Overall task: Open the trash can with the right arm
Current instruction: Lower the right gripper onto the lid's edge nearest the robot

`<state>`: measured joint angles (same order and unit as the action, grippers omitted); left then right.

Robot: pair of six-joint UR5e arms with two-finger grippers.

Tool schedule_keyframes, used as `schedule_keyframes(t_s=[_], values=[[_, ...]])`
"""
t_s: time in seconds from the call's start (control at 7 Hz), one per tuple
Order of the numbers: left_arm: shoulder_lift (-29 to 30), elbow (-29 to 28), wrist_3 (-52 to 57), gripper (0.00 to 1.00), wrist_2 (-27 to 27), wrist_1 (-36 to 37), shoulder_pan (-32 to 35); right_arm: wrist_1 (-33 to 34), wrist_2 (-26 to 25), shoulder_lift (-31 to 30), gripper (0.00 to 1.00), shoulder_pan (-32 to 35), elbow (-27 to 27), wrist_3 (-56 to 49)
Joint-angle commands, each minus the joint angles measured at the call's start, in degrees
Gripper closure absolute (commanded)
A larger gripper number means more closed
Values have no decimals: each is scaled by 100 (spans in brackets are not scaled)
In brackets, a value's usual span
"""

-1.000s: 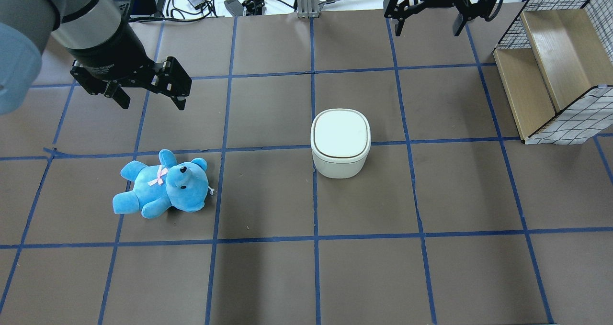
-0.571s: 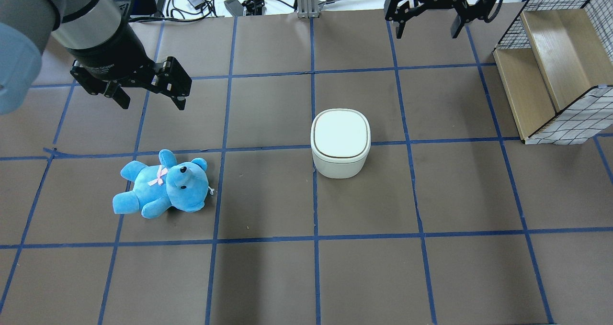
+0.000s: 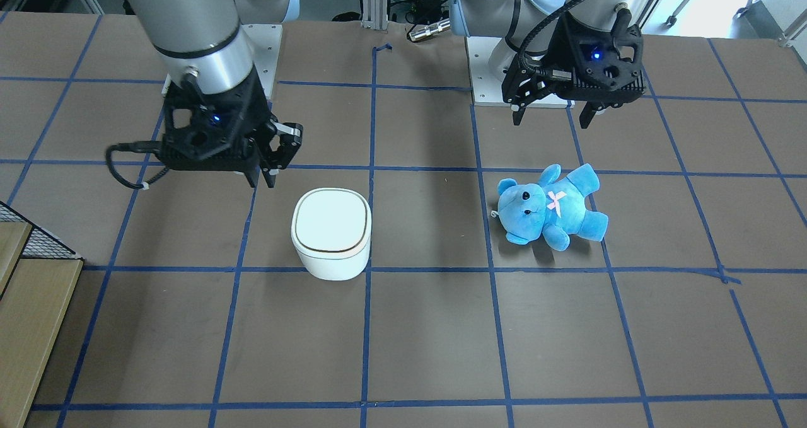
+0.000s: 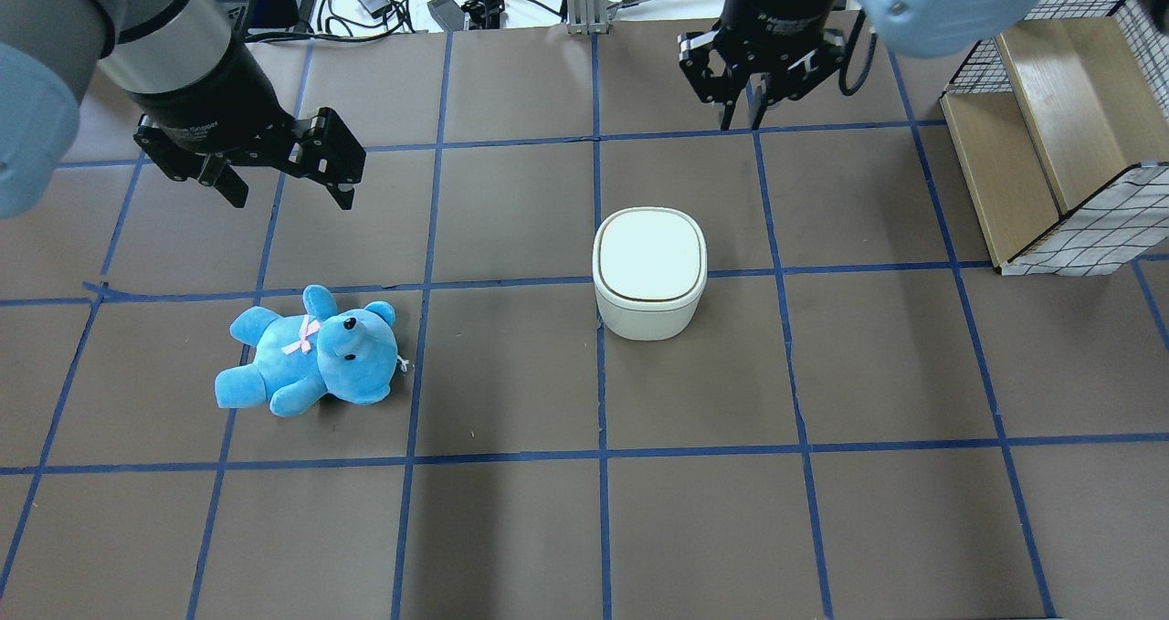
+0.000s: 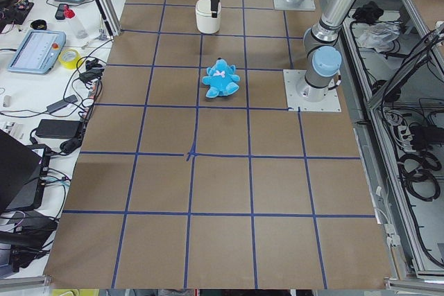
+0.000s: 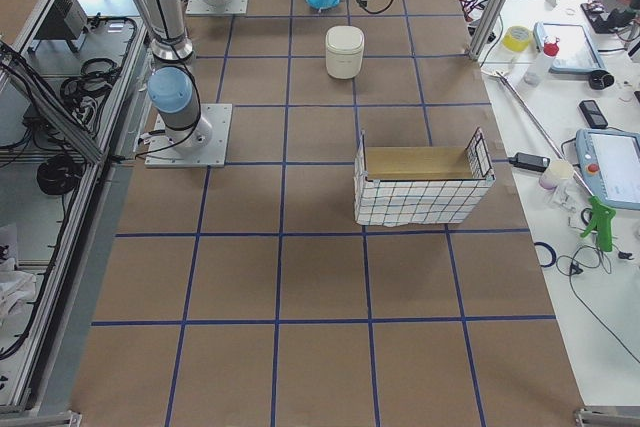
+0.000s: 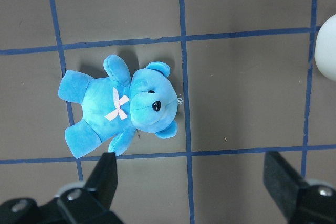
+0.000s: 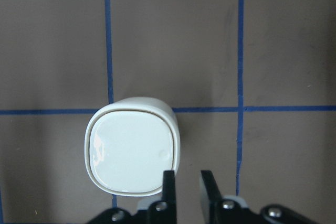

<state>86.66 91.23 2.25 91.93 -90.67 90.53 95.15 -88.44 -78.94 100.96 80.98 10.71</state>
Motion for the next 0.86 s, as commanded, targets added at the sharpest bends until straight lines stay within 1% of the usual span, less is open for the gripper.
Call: schedule_keyframes(t_s=[0.0, 0.14, 0.29, 0.43, 0.71], values=[[0, 0, 3, 0, 0, -4, 0, 1219, 37, 133, 100, 249, 1028, 376], [0, 0, 3, 0, 0, -4, 0, 1817, 81, 133, 100, 249, 1477, 910], [0, 0, -5, 0, 0, -4, 0, 1910, 81, 142, 100, 249, 1786, 889], [0, 0, 3, 0, 0, -4, 0, 1885, 64, 168, 100, 249, 1981, 854], [0, 0, -5, 0, 0, -4, 0, 2025, 99, 326, 100, 249, 2097, 845]])
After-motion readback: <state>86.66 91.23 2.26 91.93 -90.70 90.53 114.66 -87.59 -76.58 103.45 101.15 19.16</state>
